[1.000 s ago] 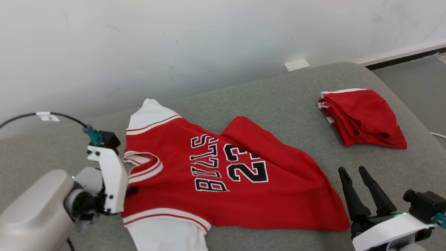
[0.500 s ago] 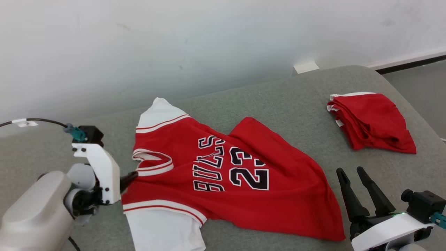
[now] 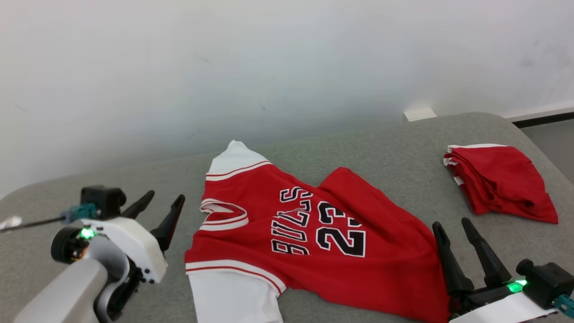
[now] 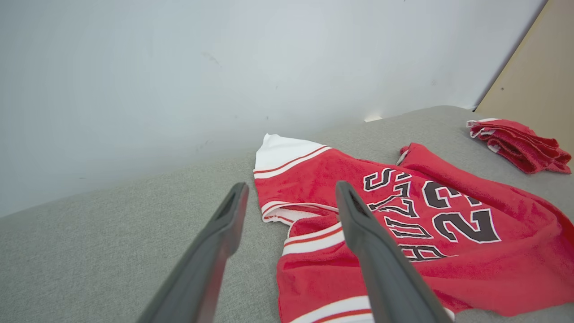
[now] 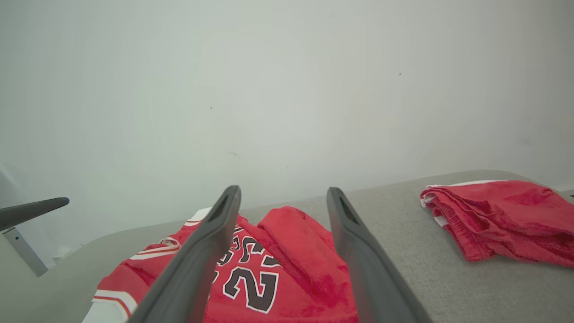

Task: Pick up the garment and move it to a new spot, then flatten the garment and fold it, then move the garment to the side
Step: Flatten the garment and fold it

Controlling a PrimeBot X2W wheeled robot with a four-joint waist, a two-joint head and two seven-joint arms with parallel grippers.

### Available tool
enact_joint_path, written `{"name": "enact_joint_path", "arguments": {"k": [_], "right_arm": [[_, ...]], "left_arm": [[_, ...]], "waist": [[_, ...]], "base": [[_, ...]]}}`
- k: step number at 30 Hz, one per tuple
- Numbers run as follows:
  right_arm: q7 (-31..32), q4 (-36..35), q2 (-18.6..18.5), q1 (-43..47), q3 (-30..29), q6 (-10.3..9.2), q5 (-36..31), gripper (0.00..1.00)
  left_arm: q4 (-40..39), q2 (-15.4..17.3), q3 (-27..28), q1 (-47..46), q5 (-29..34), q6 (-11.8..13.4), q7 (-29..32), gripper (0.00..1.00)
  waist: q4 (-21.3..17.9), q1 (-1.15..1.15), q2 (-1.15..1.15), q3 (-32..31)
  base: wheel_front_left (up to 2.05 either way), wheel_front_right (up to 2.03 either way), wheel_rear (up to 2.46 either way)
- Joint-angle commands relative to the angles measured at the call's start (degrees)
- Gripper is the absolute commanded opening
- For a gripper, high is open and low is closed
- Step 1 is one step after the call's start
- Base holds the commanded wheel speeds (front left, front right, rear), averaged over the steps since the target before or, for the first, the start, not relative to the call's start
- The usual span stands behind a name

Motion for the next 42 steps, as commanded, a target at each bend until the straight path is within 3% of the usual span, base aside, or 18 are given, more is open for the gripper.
{"name": "enact_joint_path", "arguments": {"k": [1, 10, 15, 17, 24, 30, 36, 42], "right_arm": [[-0.26, -0.51, -0.02, 0.93, -0.68, -0.11, -0.77, 1.00], [-0.29, -4.55, 0.70, 3.62, -6.93, -0.11, -5.94, 1.00], [-0.30, -5.26, 0.76, 5.75, -8.47, -0.11, -8.93, 1.00], [-0.30, -5.97, 0.92, 6.59, -9.49, -0.11, -10.13, 1.00], [-0.29, -8.04, 2.73, 10.01, -11.75, -0.11, -11.68, 1.00], [-0.30, -8.64, 2.86, 9.75, -12.16, -0.11, -12.52, 1.00], [-0.30, -8.58, 2.19, 8.41, -11.51, -0.11, -12.72, 1.00], [-0.30, -8.89, 1.62, 7.91, -11.38, -0.11, -13.16, 1.00]], "left_arm": [[-0.83, 0.51, 0.52, 1.33, 0.88, 0.82, -1.23, 1.00], [-14.26, 1.26, 6.15, 13.72, 1.84, 13.08, -11.25, 1.00], [-21.40, -1.21, 12.78, 21.86, 6.75, 17.05, -12.16, 1.00], [-25.26, -4.22, 16.79, 25.19, 10.01, 17.64, -12.18, 1.00], [-27.52, -13.78, 24.63, 34.64, 19.62, 13.51, -12.11, 1.00], [-25.20, -21.55, 30.29, 36.40, 25.21, 7.45, -12.12, 1.00], [-22.34, -25.95, 34.46, 35.42, 29.72, 1.88, -12.12, 1.00], [-21.08, -28.32, 37.73, 35.28, 32.36, -1.93, -12.13, 1.00]], "waist": [[0.59, 0.00, 0.00, -0.38], [3.09, 0.00, 0.00, -1.28], [4.00, 0.00, 0.00, -1.34], [4.48, 0.00, 0.00, -1.18], [4.82, 0.00, 0.00, 0.19], [5.10, 0.00, 0.00, 1.28], [5.16, 0.00, 0.00, 1.37], [4.85, 0.00, 0.00, 1.20]], "base": [[0.00, 0.00, 0.00], [0.00, 0.00, 0.00], [0.00, 0.00, 0.00], [0.00, 0.00, 0.00], [0.00, 0.00, 0.00], [0.00, 0.00, 0.00], [0.00, 0.00, 0.00], [0.00, 0.00, 0.00]]}}
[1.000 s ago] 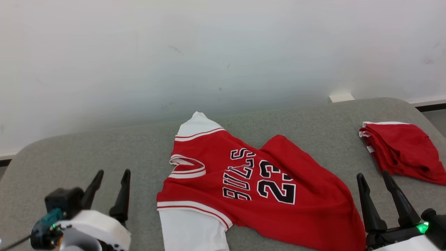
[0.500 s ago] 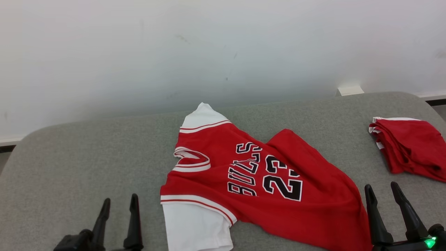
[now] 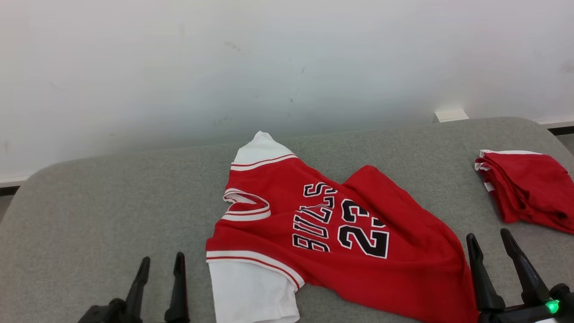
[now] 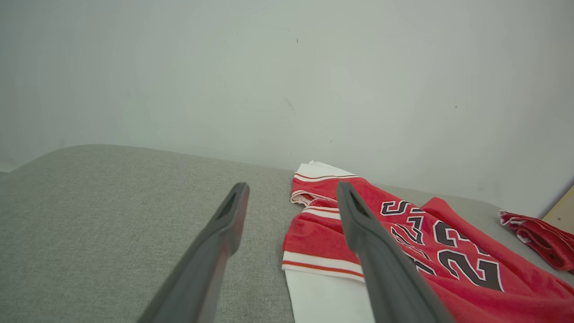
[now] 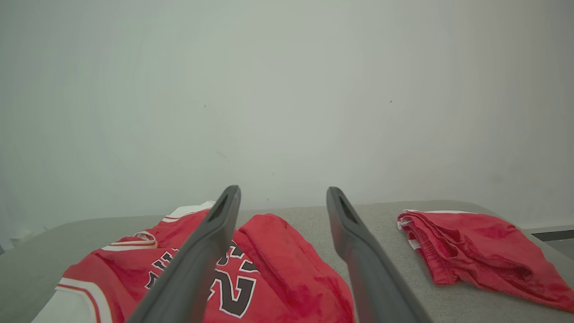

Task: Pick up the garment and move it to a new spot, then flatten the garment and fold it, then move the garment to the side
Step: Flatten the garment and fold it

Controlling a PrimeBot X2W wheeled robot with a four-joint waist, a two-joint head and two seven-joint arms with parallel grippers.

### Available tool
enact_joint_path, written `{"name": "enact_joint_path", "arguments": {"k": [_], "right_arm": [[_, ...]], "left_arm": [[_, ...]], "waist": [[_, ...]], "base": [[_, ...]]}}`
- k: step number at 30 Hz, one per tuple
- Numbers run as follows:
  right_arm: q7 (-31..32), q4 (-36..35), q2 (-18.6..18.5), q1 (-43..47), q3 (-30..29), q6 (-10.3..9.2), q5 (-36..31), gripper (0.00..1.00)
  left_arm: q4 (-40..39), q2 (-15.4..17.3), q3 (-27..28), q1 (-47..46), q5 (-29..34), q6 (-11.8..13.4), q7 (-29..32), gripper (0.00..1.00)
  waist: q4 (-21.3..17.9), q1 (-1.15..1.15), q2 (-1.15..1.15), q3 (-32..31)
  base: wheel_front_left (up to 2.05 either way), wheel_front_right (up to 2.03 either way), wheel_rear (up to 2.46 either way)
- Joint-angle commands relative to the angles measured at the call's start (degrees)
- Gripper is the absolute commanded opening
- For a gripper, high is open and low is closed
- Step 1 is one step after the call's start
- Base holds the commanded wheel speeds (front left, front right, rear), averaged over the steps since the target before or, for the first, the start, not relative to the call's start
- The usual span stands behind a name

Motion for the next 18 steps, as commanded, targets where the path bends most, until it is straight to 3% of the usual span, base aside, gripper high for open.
{"name": "enact_joint_path", "arguments": {"k": [1, 9, 12, 18], "right_arm": [[-0.14, -0.37, -0.68, -0.74, -0.10, -0.11, -0.55, 1.00], [3.59, 3.30, -4.52, 2.25, -3.07, -0.11, 1.39, 1.00], [8.33, 5.94, -7.33, 4.19, -1.04, -0.11, 3.06, 1.00], [13.34, 12.47, -7.91, 3.94, 3.95, -0.11, 7.28, 1.00]], "left_arm": [[0.22, -0.17, 0.56, -0.22, 0.96, -0.51, 0.03, 1.00], [5.23, -0.70, -0.12, 1.35, 1.05, -2.71, 1.80, 1.00], [7.21, -0.47, -1.49, 1.79, 0.52, -2.93, 6.66, 1.00], [8.61, -0.78, -4.63, 1.46, -0.24, -3.30, 16.78, 1.00]], "waist": [[-0.12, 0.00, 0.00, -0.06], [-0.31, 0.00, 0.00, -0.33], [-0.09, 0.00, 0.00, -0.24], [-0.04, 0.00, 0.00, 0.41]], "base": [[0.00, 0.00, 0.00], [0.00, 0.00, 0.00], [0.00, 0.00, 0.00], [0.00, 0.00, 0.00]]}}
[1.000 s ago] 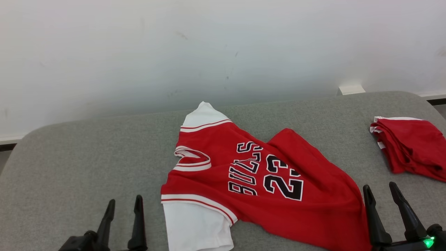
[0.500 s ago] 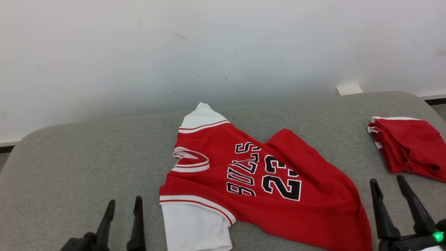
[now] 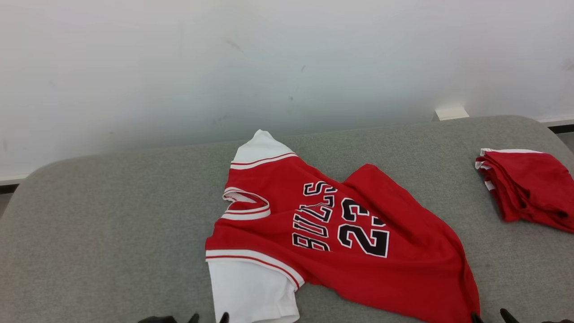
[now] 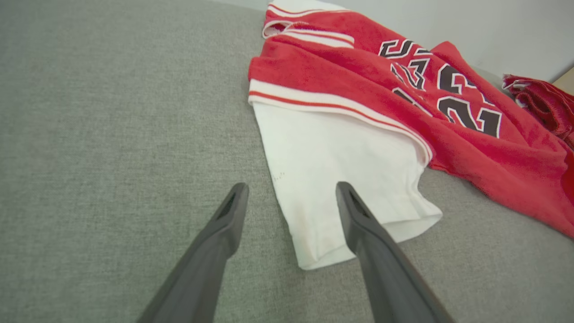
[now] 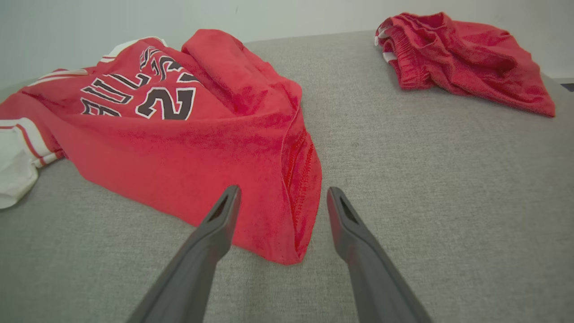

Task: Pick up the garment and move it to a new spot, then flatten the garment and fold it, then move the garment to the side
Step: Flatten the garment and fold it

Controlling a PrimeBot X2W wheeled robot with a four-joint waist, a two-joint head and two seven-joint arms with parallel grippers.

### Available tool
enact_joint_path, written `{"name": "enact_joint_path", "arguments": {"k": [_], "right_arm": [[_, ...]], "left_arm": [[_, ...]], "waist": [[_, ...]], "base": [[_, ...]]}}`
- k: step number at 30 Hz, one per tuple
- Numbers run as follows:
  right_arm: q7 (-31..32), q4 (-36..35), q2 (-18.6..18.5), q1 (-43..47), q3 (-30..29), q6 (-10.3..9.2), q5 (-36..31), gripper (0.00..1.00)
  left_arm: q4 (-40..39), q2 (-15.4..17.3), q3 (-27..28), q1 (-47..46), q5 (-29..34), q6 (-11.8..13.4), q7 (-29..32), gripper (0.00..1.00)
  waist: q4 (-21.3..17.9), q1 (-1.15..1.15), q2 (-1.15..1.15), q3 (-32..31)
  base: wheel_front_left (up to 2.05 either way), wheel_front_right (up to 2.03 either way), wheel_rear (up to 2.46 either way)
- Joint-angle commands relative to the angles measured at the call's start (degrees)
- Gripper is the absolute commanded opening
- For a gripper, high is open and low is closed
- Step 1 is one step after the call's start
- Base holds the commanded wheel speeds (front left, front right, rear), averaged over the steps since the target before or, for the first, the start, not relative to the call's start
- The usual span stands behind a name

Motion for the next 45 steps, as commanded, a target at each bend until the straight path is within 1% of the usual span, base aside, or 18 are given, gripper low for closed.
{"name": "enact_joint_path", "arguments": {"k": [1, 5, 10, 14, 17, 18, 19, 20, 21, 22, 26, 28, 32, 36, 38, 42, 45], "right_arm": [[0.03, 1.49, 0.16, -1.32, 0.84, -0.13, 0.67, 1.00], [0.62, 6.45, 0.78, -3.72, 3.46, -0.13, 2.49, 1.00], [-0.36, 11.16, 0.54, -7.18, 6.51, -0.13, 3.93, 1.00], [-0.80, 13.64, 0.50, -8.98, 8.61, -0.13, 5.34, 1.00], [-0.36, 15.64, 0.57, -10.22, 11.59, -0.13, 7.00, 1.00], [-0.35, 16.07, 0.57, -10.52, 12.46, -0.13, 7.64, 0.91], [-0.35, 16.45, 0.50, -10.75, 13.48, -0.13, 8.25, 0.71], [-0.58, 16.94, 0.38, -10.94, 14.30, -0.13, 8.93, 0.33], [-0.99, 17.34, 0.17, -11.22, 14.99, -0.13, 9.47, 0.04], [-1.82, 17.56, -0.06, -11.52, 15.50, -0.13, 9.83, 0.00], [-5.54, 18.00, -0.51, -13.04, 17.08, -0.13, 11.61, 0.00], [-7.13, 17.18, -0.71, -13.40, 17.77, -0.13, 13.70, 0.00], [-9.63, 13.69, -2.56, -14.27, 18.92, -0.13, 18.40, 0.00], [-10.87, 8.91, -4.73, -15.47, 19.24, -0.13, 23.08, 0.00], [-10.36, 5.73, -6.47, -17.63, 19.81, -0.13, 26.08, 0.00], [-8.03, 2.45, -7.79, -23.59, 21.45, -0.13, 30.65, 0.00], [-5.93, 2.01, -9.28, -30.06, 22.30, -0.13, 33.20, 0.00]], "left_arm": [[0.41, 0.07, -0.33, 0.03, -0.29, 0.22, 1.79, 1.00], [1.48, 0.48, -1.89, -0.02, -0.70, -0.35, 7.11, 1.00], [1.74, 0.33, -3.72, -0.92, -1.20, -0.99, 10.75, 1.00], [2.14, 0.17, -4.13, -2.20, -1.04, -0.63, 10.74, 1.00], [3.29, 0.08, -4.41, -3.22, -1.06, -0.40, 10.78, 1.00], [3.60, 0.02, -4.58, -3.66, -1.17, -0.38, 10.83, 1.00], [3.91, -0.04, -4.81, -4.00, -1.35, -0.59, 10.90, 0.89], [4.07, -0.08, -5.03, -4.35, -1.51, -0.83, 10.85, 0.49], [4.07, -0.12, -5.09, -4.67, -1.67, -0.94, 10.46, 0.20], [4.17, -0.14, -5.14, -4.73, -1.90, -1.02, 10.18, 0.00], [3.86, 0.33, -4.46, -5.17, -2.33, -0.63, 8.97, 0.00], [3.14, 0.52, -4.30, -5.28, -2.32, -0.61, 8.34, 0.00], [0.93, 1.12, -3.52, -5.32, -3.13, -0.80, 6.69, 0.00], [-2.43, 1.94, -2.20, -6.34, -3.28, -1.01, 4.23, 0.00], [-4.19, 3.15, -1.46, -8.65, -2.84, -1.43, 2.75, 0.00], [-4.79, 4.78, -0.62, -15.04, -4.12, -2.46, 3.93, 0.00], [-3.30, 6.73, -0.43, -22.41, -4.55, -3.46, 5.46, 0.00]], "waist": [[-0.16, 0.00, 0.00, 0.22], [-0.43, 0.00, 0.00, 0.78], [-0.48, 0.00, 0.00, 1.78], [-0.50, 0.00, 0.00, 2.12], [-0.46, 0.00, 0.00, 2.12], [-0.45, 0.00, 0.00, 2.11], [-0.43, 0.00, 0.00, 2.11], [-0.40, 0.00, 0.00, 2.12], [-0.36, 0.00, 0.00, 2.09], [-0.33, 0.00, 0.00, 2.03], [-0.24, 0.00, 0.00, 1.78], [-0.18, 0.00, 0.00, 1.66], [0.03, 0.00, 0.00, 1.49], [0.04, 0.00, 0.00, 1.68], [0.02, 0.00, 0.00, 2.49], [-0.18, 0.00, 0.00, 4.85], [-0.16, 0.00, 0.00, 7.48]], "base": [[0.00, 0.00, 0.00], [0.00, 0.00, 0.00], [0.00, 0.00, 0.00], [0.00, 0.00, 0.00], [0.00, 0.00, 0.00], [0.00, 0.00, 0.00], [0.00, 0.00, 0.00], [0.00, 0.00, 0.00], [0.00, 0.00, 0.00], [0.00, 0.00, 0.00], [0.00, 0.00, 0.00], [0.00, 0.00, 0.00], [0.00, 0.00, 0.00], [0.00, 0.00, 0.00], [0.00, 0.00, 0.00], [0.00, 0.00, 0.00], [0.00, 0.00, 0.00]]}}
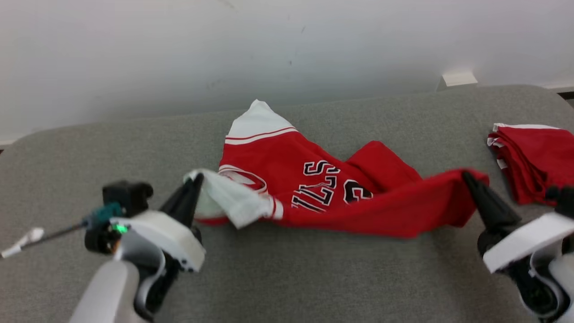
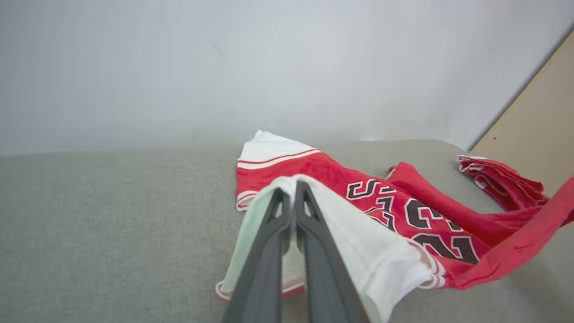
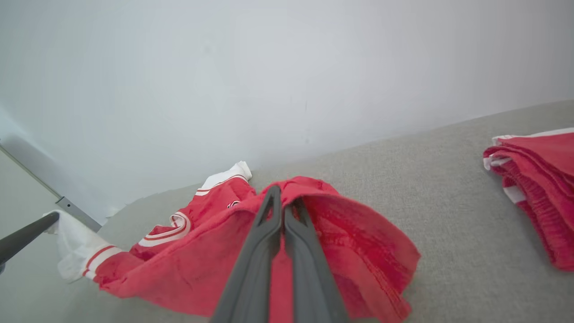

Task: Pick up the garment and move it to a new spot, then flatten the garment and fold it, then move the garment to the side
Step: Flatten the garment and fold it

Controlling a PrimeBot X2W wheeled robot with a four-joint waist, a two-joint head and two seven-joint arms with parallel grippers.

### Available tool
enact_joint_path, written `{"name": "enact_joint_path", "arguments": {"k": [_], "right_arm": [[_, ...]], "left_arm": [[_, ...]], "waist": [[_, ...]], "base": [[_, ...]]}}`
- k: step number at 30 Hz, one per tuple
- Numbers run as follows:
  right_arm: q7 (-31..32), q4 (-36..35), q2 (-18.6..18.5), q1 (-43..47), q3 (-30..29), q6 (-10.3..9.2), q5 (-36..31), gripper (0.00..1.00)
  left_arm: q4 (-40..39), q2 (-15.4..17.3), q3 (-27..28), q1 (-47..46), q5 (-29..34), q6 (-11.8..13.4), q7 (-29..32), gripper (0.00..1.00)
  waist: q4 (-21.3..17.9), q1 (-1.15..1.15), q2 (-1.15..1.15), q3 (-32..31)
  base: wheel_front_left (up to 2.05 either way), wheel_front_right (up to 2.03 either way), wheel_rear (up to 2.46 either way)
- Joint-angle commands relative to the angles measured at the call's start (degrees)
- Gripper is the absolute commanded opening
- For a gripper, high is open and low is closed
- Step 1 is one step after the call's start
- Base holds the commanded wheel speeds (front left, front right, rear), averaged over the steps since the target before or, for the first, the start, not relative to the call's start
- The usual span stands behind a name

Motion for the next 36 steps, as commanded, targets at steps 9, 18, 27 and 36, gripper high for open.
{"name": "enact_joint_path", "arguments": {"k": [9, 18, 27, 36], "right_arm": [[4.30, 7.83, -1.40, -23.66, 0.48, -0.12, 5.55, 0.00], [1.58, 17.62, -0.71, -44.70, 0.87, -0.12, 6.52, 0.00], [-3.93, 22.47, -1.33, -58.67, 3.23, -0.12, 4.55, 0.00], [-3.17, 25.01, -1.79, -60.55, 8.20, -0.12, 6.83, 0.00]], "left_arm": [[13.68, 4.05, -4.14, -29.87, 1.27, -1.44, 2.33, 0.00], [30.19, 2.33, -5.04, -56.26, 0.16, -1.57, -4.17, 0.00], [42.52, 1.88, -3.75, -72.96, 0.75, -0.88, -11.69, 0.00], [50.93, 0.92, -5.69, -77.78, -0.82, -1.48, -13.43, 0.00]], "waist": [[1.94, 0.00, 0.00, 12.05], [3.90, 0.00, 0.00, 18.46], [4.42, 0.00, 0.00, 18.20], [5.22, 0.00, 0.00, 15.54]], "base": [[0.00, 0.00, 0.00], [0.00, 0.00, 0.00], [0.00, 0.00, 0.00], [0.00, 0.00, 0.00]]}}
